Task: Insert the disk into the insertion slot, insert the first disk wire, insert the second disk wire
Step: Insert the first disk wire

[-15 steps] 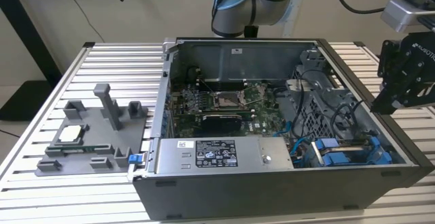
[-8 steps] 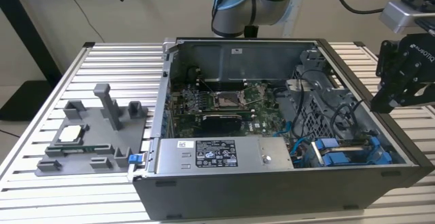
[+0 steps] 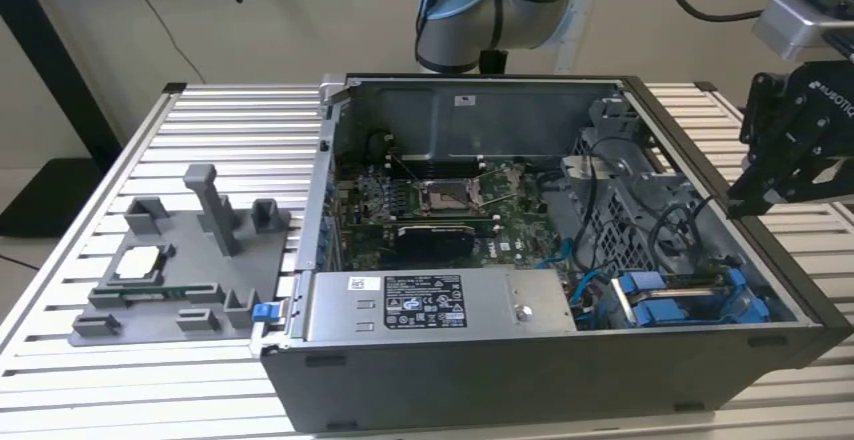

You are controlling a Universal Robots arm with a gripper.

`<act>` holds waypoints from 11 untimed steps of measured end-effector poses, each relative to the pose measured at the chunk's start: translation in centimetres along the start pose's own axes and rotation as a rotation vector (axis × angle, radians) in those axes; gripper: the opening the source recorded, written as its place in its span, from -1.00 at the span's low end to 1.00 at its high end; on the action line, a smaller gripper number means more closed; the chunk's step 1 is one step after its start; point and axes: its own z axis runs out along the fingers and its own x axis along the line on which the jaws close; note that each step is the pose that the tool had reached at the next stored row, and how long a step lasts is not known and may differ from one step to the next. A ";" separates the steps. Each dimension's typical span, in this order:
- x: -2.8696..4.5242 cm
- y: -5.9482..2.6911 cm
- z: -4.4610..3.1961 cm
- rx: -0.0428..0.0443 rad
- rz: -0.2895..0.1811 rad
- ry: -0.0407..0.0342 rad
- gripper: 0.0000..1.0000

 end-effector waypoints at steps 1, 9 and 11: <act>-0.02 -0.17 0.00 -0.0027 0.000 -0.0003 1.00; -0.17 -2.23 0.51 -0.0440 0.004 0.0012 1.00; -0.17 -2.27 0.51 -0.0797 0.007 0.0037 1.00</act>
